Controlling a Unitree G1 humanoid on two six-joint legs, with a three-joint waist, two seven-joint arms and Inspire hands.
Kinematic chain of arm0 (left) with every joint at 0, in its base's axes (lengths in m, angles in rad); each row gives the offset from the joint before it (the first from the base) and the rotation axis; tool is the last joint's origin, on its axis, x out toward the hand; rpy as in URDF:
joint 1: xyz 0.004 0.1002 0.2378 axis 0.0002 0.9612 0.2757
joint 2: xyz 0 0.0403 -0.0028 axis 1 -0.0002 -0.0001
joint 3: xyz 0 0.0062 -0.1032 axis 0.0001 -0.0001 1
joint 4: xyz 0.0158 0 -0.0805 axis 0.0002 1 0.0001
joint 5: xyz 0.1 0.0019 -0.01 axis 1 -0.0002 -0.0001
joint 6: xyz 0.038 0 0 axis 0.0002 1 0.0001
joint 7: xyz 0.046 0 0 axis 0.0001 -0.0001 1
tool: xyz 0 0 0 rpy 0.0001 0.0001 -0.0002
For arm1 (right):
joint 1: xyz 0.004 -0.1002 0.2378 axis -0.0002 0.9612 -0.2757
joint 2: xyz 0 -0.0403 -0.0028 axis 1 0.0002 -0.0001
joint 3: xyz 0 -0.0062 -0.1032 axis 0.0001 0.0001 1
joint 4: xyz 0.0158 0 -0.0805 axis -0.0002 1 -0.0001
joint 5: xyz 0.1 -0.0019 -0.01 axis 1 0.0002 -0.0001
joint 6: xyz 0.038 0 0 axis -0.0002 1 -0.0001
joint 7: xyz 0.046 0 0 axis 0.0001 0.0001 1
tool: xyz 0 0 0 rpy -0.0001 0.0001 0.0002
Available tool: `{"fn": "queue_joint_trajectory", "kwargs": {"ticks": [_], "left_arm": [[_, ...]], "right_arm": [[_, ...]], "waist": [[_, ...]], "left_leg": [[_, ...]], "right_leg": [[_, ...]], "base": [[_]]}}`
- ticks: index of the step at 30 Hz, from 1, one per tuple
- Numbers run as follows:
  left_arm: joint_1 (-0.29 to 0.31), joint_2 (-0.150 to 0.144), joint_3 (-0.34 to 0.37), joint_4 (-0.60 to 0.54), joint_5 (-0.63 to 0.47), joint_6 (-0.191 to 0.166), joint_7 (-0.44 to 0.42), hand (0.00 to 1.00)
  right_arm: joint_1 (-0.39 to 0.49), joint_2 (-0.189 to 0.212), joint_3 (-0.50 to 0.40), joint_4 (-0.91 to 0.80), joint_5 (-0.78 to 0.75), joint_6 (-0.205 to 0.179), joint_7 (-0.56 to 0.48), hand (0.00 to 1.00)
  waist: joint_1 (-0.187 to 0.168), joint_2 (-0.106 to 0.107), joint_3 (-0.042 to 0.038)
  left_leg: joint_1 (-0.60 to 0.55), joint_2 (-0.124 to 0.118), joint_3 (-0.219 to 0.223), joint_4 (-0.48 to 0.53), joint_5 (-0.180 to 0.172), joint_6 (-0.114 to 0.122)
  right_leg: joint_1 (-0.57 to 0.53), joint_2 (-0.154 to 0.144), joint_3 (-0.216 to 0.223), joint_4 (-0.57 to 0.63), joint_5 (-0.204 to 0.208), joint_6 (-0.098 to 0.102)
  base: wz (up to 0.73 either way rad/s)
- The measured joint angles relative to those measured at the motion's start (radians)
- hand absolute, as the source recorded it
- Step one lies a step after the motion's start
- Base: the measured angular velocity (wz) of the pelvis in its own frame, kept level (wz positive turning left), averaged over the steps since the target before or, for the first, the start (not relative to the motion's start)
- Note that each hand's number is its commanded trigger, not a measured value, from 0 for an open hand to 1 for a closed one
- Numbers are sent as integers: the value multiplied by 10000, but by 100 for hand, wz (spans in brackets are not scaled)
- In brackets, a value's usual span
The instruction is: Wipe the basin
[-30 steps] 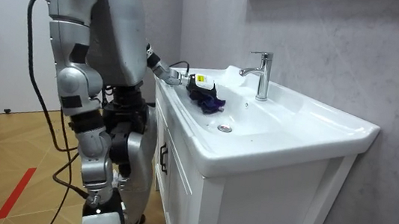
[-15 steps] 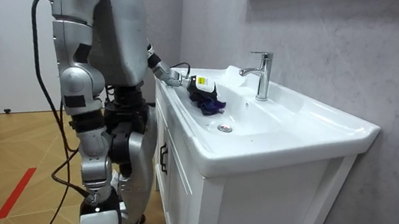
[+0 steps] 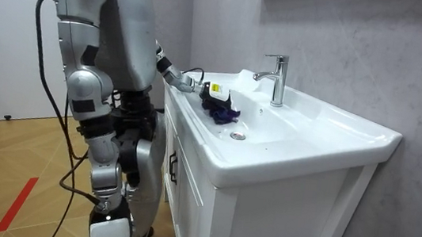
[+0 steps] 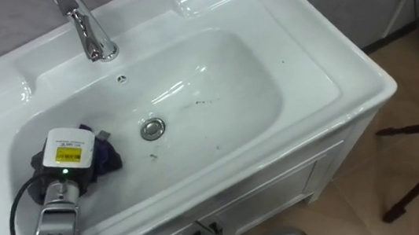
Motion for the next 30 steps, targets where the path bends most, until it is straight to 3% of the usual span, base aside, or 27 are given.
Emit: {"fn": "queue_joint_trajectory", "kwargs": {"ticks": [5, 11, 21, 25, 30], "left_arm": [[17, -279, -123, -392, 18, 103, -439, 100], [19, -684, -439, -531, 1, 468, -536, 100], [22, -1163, -484, -1376, -62, 517, -1274, 100], [-55, -1453, -503, -1686, -1096, 459, -1323, 100], [-308, -1791, -956, -1898, -2706, 51, -1324, 100]], "right_arm": [[-65, 38, 4, 36, -78, 23, -54, 0], [35, 154, 24, -86, -6, 177, -200, 0], [115, 641, 598, -122, 767, 426, -522, 0], [128, 690, 795, -117, 953, 431, -615, 0], [133, 833, 1021, -54, 777, 434, -612, 0]], "waist": [[-12, -35, 20], [-23, -59, 18], [-65, -401, 48], [-107, -405, 50], [-329, -402, 52]], "left_leg": [[12, -38, 60, -4, 0, 1], [40, -77, 246, -2, -1, 1], [51, -121, 263, -3, -2, 3], [85, -138, 283, -10, -2, 3], [36, -134, 647, -31, -1, 3]], "right_leg": [[13, -6, 59, -7, -20, 39], [33, -22, 42, -8, -41, 77], [55, -50, 65, -25, -69, 119], [55, -137, 59, -22, -67, 132], [30, -148, 117, -23, -80, 155]], "base": [[0], [0], [0], [0], [0]]}}
